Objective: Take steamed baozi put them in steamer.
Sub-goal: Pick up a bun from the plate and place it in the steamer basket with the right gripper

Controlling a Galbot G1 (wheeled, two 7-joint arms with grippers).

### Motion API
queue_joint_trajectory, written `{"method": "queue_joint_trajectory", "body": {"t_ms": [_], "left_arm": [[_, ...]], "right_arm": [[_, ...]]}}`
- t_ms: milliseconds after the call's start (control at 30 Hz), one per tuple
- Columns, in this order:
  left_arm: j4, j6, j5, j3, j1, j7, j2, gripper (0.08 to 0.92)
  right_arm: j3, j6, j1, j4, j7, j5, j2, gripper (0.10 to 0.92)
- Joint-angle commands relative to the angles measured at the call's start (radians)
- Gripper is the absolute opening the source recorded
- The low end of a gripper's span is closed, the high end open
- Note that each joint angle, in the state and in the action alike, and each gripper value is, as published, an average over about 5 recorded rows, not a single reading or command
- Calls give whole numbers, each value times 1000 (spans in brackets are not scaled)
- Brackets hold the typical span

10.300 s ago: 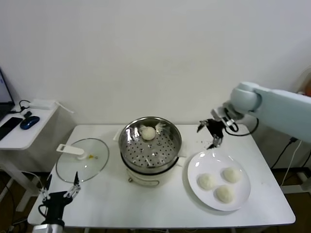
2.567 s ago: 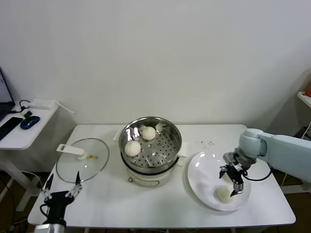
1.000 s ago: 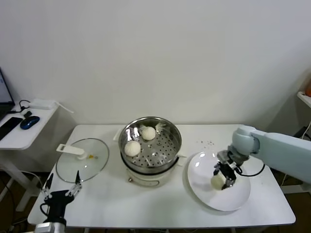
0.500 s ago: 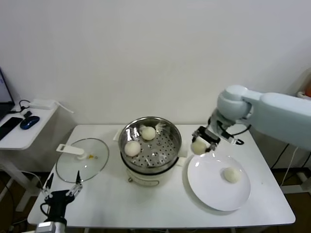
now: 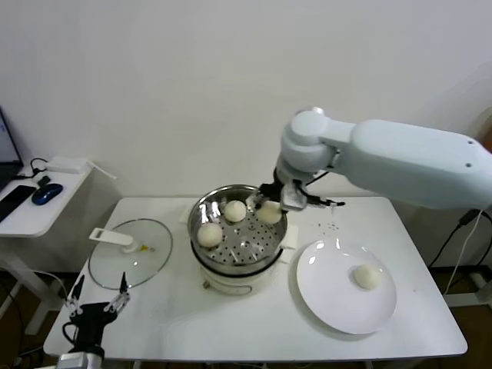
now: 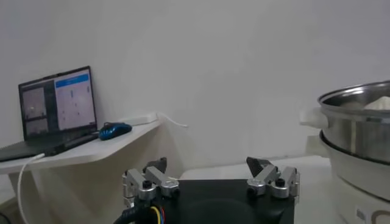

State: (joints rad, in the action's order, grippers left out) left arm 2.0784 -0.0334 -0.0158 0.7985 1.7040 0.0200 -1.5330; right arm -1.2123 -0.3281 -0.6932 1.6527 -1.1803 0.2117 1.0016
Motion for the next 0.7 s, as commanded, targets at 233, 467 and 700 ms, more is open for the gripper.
{"method": "queue_joint_trajectory", "body": {"t_ms": [233, 467, 700], "left_arm": [[-2, 2, -34, 2, -3, 0, 17, 823], [-5, 6, -32, 1, -8, 0, 16, 823], [-10, 6, -33, -2, -12, 0, 14, 823]], "right_arm": [[28, -107, 200, -84, -4, 210, 242, 611], [24, -121, 242, -95, -7, 247, 238, 611], [22, -127, 268, -88, -8, 268, 223, 611]]}}
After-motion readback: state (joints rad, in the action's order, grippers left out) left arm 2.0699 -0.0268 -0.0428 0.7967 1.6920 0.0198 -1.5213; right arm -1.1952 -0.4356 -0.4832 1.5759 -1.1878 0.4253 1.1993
